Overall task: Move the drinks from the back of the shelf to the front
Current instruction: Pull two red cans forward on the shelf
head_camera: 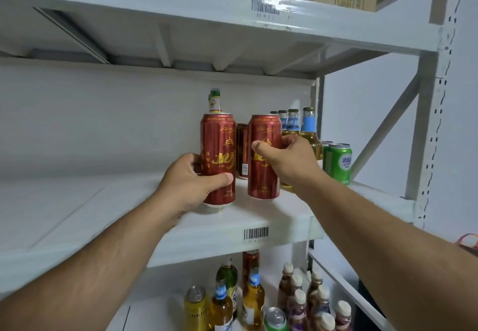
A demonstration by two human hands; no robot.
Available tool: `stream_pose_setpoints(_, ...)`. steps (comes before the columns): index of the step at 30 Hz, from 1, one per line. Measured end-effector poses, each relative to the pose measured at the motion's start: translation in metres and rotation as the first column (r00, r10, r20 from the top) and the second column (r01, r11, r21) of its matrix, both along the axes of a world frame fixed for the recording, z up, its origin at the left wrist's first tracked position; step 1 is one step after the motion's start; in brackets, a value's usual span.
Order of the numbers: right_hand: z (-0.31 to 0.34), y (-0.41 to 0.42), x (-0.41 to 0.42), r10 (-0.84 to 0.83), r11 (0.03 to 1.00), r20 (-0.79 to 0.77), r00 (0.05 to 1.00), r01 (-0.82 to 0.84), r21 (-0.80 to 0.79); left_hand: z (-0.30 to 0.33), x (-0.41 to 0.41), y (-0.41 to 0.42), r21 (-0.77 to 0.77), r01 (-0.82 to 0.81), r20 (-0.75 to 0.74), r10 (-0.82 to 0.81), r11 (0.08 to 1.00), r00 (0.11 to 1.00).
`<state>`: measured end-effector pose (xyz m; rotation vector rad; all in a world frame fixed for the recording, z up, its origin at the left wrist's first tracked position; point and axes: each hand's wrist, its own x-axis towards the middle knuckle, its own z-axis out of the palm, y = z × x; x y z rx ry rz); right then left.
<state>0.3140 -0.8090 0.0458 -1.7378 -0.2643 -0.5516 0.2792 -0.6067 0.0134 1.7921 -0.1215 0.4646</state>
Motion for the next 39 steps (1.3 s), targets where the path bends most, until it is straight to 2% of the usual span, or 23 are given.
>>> stream_pose_setpoints(16,-0.010,-0.003,0.083,0.128,0.991,-0.087,0.988,-0.124,0.054,0.006,0.028,-0.015,-0.038,-0.108,0.012,0.108,0.993,0.994)
stream_pose_setpoints(23,-0.018,-0.003,0.100,0.150,0.984,-0.095,0.984,-0.139,0.108,0.008,0.026,-0.023,-0.045,-0.145,0.015,0.146,0.988,0.989)
stream_pose_setpoints(39,-0.021,-0.005,0.112,0.182,0.979,-0.102,0.978,-0.171,0.108,0.001,0.031,-0.028,-0.033,-0.163,-0.023,0.162,0.986,0.987)
